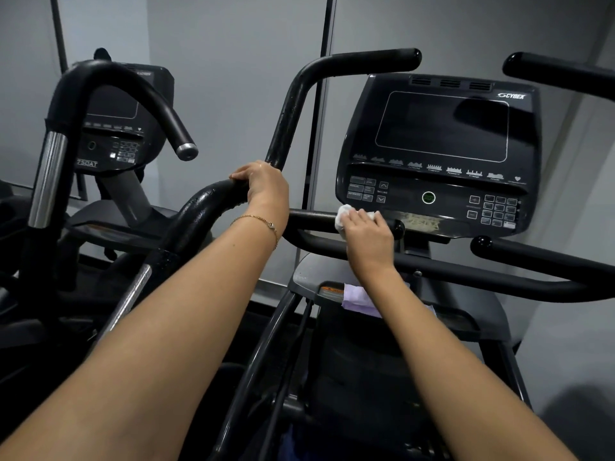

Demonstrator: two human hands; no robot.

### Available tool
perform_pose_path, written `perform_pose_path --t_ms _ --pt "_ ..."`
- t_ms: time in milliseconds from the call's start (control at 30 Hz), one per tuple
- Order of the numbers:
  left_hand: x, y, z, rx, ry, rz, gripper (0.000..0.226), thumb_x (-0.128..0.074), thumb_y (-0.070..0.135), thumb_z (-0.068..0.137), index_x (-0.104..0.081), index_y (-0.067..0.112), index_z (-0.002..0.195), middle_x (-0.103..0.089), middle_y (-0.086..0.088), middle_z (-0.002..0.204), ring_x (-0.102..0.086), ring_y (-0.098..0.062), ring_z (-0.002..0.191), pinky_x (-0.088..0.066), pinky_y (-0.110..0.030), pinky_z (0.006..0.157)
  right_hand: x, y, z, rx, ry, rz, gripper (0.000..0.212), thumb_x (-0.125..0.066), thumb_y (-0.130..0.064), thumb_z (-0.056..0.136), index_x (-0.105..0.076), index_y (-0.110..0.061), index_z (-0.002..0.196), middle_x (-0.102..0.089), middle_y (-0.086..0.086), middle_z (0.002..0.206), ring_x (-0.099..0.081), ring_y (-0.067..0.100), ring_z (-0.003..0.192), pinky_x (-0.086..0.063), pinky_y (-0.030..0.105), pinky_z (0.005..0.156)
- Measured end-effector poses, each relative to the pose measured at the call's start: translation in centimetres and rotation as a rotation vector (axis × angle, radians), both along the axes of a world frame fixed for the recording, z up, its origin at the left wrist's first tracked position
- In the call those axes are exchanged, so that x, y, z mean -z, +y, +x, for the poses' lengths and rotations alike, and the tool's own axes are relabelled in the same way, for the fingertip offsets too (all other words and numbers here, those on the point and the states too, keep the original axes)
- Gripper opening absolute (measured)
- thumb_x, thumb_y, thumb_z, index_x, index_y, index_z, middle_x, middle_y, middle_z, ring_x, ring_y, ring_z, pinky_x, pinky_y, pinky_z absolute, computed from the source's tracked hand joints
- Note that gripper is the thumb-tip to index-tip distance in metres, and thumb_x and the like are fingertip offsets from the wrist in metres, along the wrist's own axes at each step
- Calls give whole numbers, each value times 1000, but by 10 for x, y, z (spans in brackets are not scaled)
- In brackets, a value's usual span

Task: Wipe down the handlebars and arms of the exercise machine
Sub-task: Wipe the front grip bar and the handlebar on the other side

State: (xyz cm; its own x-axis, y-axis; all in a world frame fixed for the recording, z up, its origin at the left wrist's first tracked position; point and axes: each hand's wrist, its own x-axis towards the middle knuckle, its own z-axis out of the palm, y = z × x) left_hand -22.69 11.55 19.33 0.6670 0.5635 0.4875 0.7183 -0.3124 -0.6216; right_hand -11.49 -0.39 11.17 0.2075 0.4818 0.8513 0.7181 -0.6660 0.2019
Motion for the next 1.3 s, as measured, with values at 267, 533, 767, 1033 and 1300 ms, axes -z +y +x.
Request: perform_pose_path --t_ms 267,533,767,1033,1300 --pt "-14 -5 4 -24 24 -72 31 -52 1 88 -57 -1 118 -64 -15 109 -64 -32 97 -57 -39 80 -22 38 -21 -58 194 -199 22 -62 5 72 -66 -4 93 -67 13 87 -66 29 82 -49 35 77" --pt "-31 -6 6 -66 -44 -209 18 -50 10 87 -63 10 100 -66 -3 96 -67 -22 87 -55 -30 81 -29 16 -10 -73 66 -316 32 -45 10 81 -55 -12 103 -59 4 92 -59 22 83 -31 28 62" --pt "-41 -6 9 -99 -74 -275 22 -48 9 86 -68 13 96 -69 0 93 -69 -21 85 -56 -29 78 -38 -16 1 -49 119 -326 33 -46 11 75 -41 -21 85 -31 -3 58 -42 23 62 -19 24 46" --pt "-38 3 18 52 -214 -337 30 -46 10 88 -60 13 115 -63 -4 107 -64 -25 96 -53 -34 83 -34 -6 2 -65 137 -336 29 -44 4 84 -51 -19 99 -50 -2 75 -50 25 74 -27 27 53" --pt "-25 5 24 13 -153 -228 31 -45 12 90 -57 13 118 -65 -2 104 -64 -20 94 -52 -32 87 -4 -5 12 10 57 -118 45 -79 -6 55 -67 -4 98 -69 7 90 -66 23 84 -50 37 86"
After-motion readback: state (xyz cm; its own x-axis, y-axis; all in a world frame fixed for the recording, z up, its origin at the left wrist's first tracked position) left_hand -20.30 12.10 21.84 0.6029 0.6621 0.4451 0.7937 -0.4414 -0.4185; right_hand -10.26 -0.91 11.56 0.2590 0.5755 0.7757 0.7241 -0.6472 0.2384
